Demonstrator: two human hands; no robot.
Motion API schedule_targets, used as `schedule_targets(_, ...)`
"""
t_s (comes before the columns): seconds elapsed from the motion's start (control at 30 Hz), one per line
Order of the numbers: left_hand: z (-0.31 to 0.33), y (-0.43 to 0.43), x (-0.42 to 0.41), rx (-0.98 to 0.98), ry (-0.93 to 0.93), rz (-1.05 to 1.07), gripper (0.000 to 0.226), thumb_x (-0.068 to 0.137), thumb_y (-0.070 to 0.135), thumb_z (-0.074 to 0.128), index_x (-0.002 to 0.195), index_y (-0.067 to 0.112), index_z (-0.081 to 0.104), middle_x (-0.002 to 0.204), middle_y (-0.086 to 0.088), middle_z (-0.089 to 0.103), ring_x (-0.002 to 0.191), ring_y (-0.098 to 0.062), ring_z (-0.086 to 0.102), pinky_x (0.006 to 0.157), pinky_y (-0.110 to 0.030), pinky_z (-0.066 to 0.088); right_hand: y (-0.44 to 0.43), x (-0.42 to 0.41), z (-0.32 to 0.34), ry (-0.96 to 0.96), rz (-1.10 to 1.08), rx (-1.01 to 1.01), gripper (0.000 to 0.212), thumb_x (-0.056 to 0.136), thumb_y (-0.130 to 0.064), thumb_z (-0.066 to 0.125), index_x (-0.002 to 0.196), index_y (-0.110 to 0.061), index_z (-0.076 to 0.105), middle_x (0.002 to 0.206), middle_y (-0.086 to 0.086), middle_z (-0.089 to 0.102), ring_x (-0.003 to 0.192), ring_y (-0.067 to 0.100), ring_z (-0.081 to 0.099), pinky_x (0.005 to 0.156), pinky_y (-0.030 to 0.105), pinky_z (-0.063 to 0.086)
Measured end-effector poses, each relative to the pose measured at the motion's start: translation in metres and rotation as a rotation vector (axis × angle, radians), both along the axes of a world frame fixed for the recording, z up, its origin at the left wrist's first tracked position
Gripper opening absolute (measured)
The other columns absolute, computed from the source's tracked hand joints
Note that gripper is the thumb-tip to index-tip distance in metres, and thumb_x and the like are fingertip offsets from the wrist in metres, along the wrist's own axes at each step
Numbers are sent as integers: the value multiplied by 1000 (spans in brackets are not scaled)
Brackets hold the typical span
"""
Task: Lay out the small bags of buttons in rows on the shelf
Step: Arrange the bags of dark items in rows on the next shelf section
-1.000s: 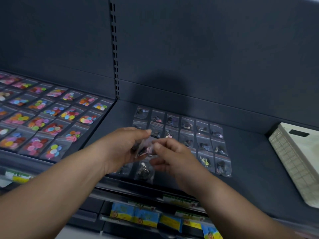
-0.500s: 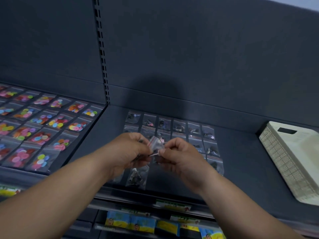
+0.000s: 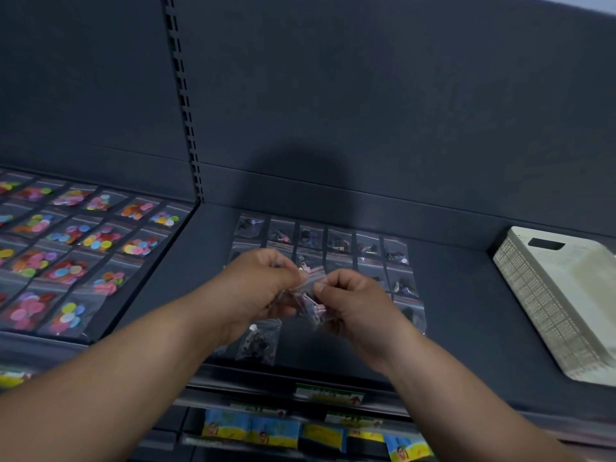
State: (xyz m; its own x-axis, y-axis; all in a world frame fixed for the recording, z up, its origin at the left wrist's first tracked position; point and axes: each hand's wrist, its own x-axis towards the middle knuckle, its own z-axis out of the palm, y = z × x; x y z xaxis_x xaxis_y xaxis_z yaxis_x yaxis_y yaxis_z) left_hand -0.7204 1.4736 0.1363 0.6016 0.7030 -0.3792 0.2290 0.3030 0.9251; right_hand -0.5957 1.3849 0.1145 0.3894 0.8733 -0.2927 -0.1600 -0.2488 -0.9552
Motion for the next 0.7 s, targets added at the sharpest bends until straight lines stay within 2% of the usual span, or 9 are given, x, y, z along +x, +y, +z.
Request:
schedule_targets(0.1,-3,-5,0,-8,16,-53,19,77,8,74,83,14,57,76,-5,66,67,-15,63,54,-24,52,-1,-1,0,64,-64,33,21,89,-5,59,71,-14,54,65,7,54,53,16,49,54,29,44)
schedule_targets(0.23,-9,-7,1,85,125,-64,25,73,-1,75,80,14,57,75,-6,63,64,-14,60,53,-23,50,-6,-1,2,101,-41,9,18,89,-2,58,74,-12,53,69,8,61,57,17,57,58,28,50)
schedule_targets(0.37,-9,-4,-3,103,174,-101,27,74,2,76,90,15,59,80,-9,66,65,-15,60,56,-25,51,-9,4,-3,3,-22,-53,18,87,1,59,78,-14,55,67,5,60,55,15,53,53,26,43)
schedule_targets(0.47,-10,-1,-7,85,181,-56,18,83,5,69,96,11,59,80,-10,65,69,-17,62,59,-26,54,-12,6,-10,-36,-9,-109,22,87,4,58,76,-15,52,65,5,58,51,13,52,45,20,43)
schedule_targets(0.57,-10,2,-10,20,184,15,12,89,1,55,99,8,57,84,-13,64,69,-18,62,51,-22,52,-14,6,-23,-111,33,-212,24,85,4,60,76,-15,50,66,8,58,50,13,54,45,21,44)
schedule_targets(0.6,-10,2,-10,-6,184,30,14,89,0,52,99,9,56,86,-14,64,68,-19,62,48,-21,52,-15,5,-27,-183,55,-247,21,84,1,61,77,-15,51,66,9,60,52,14,56,46,25,46)
schedule_targets(0.63,-9,2,-11,-30,181,37,16,89,-1,50,99,10,56,87,-14,65,67,-19,63,48,-21,52,-16,6,-30,-339,91,-279,17,84,-3,63,81,-16,53,70,10,63,56,16,59,50,29,49)
schedule_targets(0.7,-9,2,-12,-64,174,38,19,89,-2,49,100,12,56,91,-14,66,69,-21,64,50,-23,54,-21,9,-32,-840,192,-325,13,85,-15,63,95,-19,55,84,4,66,73,17,62,62,31,48)
